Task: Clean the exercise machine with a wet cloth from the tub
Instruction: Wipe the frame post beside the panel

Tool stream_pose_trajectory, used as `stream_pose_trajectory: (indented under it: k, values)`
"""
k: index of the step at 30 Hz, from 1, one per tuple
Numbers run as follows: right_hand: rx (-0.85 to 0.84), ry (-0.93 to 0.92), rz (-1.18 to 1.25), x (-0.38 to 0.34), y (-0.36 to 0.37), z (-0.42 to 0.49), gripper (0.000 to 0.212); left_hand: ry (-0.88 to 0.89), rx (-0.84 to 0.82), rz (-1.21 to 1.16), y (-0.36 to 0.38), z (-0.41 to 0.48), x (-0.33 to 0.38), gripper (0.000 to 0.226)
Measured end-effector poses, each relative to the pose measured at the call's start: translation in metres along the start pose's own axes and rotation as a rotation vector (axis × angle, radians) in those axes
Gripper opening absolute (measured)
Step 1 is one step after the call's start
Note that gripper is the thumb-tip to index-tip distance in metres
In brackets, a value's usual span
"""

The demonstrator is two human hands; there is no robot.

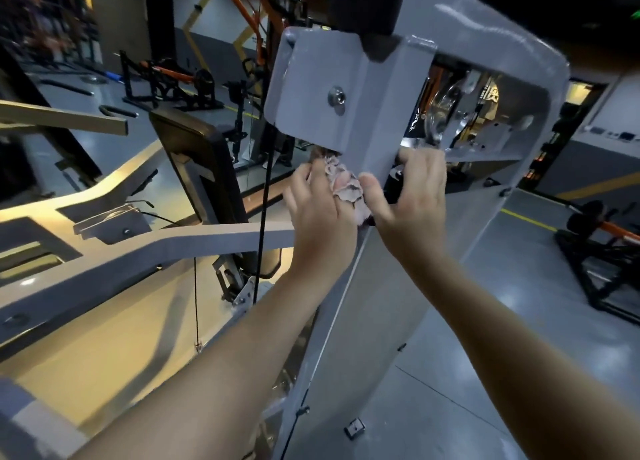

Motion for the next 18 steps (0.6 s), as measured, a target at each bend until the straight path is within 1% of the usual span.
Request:
stream_pose_trajectory:
  k: [2,5,6,10,11,13,15,17,18]
  values:
    - [-0.025,0.006,-0.011,0.001,-0.007,-0.002,0.043,0.004,0.003,0.006,-0.003,0.008,0.004,0.045]
    - [0.032,-0.048,-0.063,0.002,-0.014,-0.008,0.031,0.014,-0.011,0.01,-0.001,0.004,-0.001,0.045]
    - [0.03,-0.061,-0.081,0.004,-0.014,-0.01,0.031,0.026,-0.024,0.017,0.0,-0.001,-0.004,0.046]
    - [-0.108,-0.028,-0.097,0.006,-0.009,-0.012,0.048,0.057,-0.056,0.06,0.001,-0.007,-0.014,0.055]
    - [-0.12,-0.01,-0.084,0.004,-0.01,-0.011,0.051,0.049,-0.046,0.074,0.0,-0.006,-0.013,0.054]
    - [-0.141,0.015,-0.053,0.003,-0.009,-0.011,0.059,0.022,-0.008,0.097,-0.003,0.003,-0.012,0.045]
    - [-0.178,0.021,-0.049,0.003,-0.004,-0.015,0.068,0.024,-0.008,0.026,-0.002,0.011,-0.009,0.036]
    - [-0.196,0.037,-0.051,0.006,0.004,-0.02,0.074,0.08,-0.01,-0.005,0.0,0.01,-0.01,0.036]
    - [-0.187,0.044,-0.047,0.008,0.006,-0.02,0.073,0.1,-0.008,0.011,0.0,0.005,-0.014,0.039]
Point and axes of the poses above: each hand's wrist, its own z-axis towards the middle knuckle, its own y-axis out of the palm, x = y × z, the point moved 3 cm from there along z, towards the middle knuckle, and after that the axes turned 14 degrees about -x, right-handed, at the moved point
